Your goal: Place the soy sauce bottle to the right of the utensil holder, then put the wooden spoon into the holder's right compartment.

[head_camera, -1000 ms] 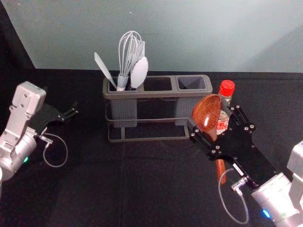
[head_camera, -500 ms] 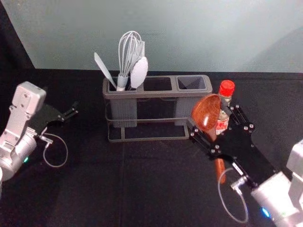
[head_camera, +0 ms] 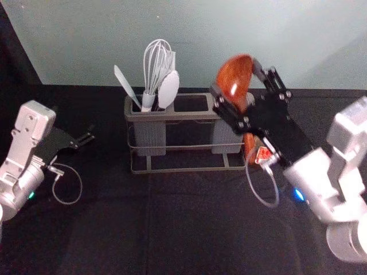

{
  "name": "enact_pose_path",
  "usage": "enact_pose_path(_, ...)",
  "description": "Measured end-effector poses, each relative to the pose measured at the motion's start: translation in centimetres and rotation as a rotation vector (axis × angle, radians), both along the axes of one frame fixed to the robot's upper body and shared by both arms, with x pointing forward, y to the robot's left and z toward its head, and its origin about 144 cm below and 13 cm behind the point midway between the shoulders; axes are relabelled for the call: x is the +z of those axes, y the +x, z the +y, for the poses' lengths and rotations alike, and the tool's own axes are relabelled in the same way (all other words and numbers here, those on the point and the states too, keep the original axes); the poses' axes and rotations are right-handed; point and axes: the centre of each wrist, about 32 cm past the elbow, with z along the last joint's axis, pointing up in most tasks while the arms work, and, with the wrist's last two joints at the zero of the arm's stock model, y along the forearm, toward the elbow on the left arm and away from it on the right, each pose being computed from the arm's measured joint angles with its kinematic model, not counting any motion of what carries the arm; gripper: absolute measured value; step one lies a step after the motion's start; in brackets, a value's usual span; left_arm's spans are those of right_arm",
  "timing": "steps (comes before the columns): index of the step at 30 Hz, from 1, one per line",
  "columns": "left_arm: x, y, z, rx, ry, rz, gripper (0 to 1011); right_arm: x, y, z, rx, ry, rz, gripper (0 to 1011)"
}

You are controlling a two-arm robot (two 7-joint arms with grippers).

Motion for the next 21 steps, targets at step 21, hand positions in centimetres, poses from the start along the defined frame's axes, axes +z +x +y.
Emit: enact_pose_path(21, 0.0, 0.0, 0.0, 0.000, 0.000, 0.000, 1011, 3.3, 8.4, 2.1, 0.020, -0.013, -0.113, 836)
